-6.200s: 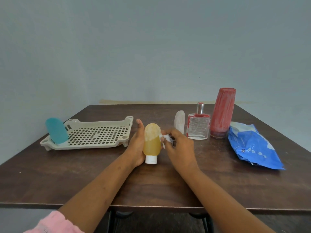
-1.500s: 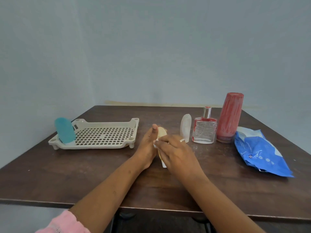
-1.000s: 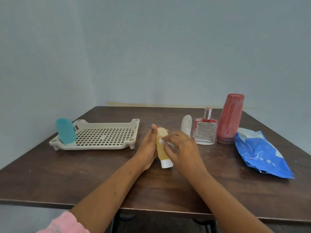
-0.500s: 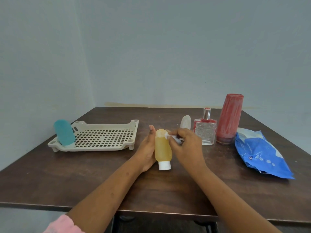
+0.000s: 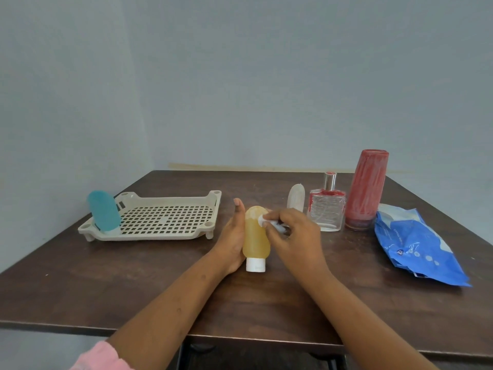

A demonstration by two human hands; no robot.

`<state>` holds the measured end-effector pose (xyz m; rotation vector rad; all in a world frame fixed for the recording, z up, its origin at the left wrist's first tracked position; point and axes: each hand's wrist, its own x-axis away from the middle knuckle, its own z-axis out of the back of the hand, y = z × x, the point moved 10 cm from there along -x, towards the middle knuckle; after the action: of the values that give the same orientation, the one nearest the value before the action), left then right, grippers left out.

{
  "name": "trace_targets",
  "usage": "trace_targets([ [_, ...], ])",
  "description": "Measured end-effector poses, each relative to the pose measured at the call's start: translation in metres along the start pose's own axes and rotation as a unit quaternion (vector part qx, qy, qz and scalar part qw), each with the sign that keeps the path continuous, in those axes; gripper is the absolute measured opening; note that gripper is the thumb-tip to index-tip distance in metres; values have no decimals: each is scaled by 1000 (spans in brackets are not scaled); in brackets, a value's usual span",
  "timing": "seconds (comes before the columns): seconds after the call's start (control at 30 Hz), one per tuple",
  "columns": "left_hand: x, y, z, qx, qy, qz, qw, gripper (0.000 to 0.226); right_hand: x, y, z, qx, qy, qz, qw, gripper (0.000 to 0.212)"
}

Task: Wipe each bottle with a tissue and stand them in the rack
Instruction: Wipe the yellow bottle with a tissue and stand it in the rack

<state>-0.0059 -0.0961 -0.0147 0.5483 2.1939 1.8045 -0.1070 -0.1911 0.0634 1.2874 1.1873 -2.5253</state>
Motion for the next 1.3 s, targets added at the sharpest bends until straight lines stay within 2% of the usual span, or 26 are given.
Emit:
trace_targets([
  [0.2,0,-1,-1,6,3,11,1000,92,-7,12,7,2,38,-36,999,6],
  [0.37,-3,-2,3,-4,20,4,1000,75,-1,-7,2,22,18,19,999,7],
  [0.47,-3,-2,4,-12,21,5,1000,77,1,-12,4,30,12,39,999,5],
  [0.77,5,4,-4,-24,4,-6,1000,76,-2,2,8,34,41,-2,999,10],
  [0.9,8,5,-6,-27,2,-4,1000,85,-1,2,8,35,45,0,998,10],
  [1.1,10,6,-6,-30,1,-6,1000,78,-2,1,6,35,48,-1,998,11],
  [1.3,12,9,-5,-28,-3,-16,999,82,0,-1,4,28,40,7,999,10],
])
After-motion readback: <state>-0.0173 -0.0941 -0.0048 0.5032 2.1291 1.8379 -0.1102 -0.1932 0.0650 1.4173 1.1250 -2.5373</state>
